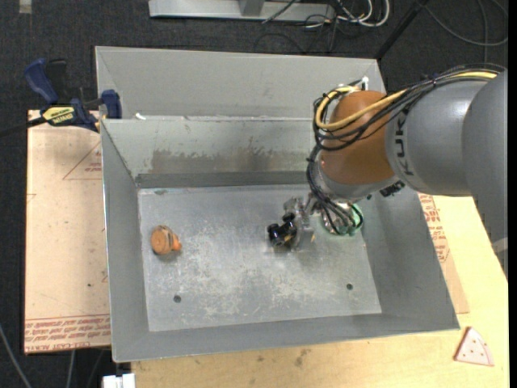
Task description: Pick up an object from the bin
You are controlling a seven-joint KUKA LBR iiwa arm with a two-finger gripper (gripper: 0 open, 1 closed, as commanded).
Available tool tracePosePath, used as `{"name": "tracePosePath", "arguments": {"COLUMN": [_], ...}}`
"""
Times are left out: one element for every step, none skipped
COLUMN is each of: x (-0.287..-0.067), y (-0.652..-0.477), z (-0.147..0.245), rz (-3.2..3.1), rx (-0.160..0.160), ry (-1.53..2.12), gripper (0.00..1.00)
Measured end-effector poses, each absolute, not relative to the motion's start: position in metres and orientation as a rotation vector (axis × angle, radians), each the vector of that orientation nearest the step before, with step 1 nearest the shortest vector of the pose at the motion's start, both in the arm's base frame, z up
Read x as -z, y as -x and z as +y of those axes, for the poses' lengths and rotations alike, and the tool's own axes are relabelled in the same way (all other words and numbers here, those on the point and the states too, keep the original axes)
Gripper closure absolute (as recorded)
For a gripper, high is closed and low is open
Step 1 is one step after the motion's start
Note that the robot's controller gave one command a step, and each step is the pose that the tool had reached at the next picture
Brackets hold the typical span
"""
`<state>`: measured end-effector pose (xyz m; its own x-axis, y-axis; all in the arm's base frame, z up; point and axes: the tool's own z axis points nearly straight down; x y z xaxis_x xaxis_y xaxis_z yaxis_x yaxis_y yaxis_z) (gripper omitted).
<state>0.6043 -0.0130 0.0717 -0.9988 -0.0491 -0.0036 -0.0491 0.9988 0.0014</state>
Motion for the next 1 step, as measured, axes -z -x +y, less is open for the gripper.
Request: {"name": "tracePosePath", "arguments": {"x": [-0.0785], "y": [-0.603], "z": [-0.0128], "rz": [3.143], "rx": [-0.003], "ry": [0.077], "gripper": [1.0]}}
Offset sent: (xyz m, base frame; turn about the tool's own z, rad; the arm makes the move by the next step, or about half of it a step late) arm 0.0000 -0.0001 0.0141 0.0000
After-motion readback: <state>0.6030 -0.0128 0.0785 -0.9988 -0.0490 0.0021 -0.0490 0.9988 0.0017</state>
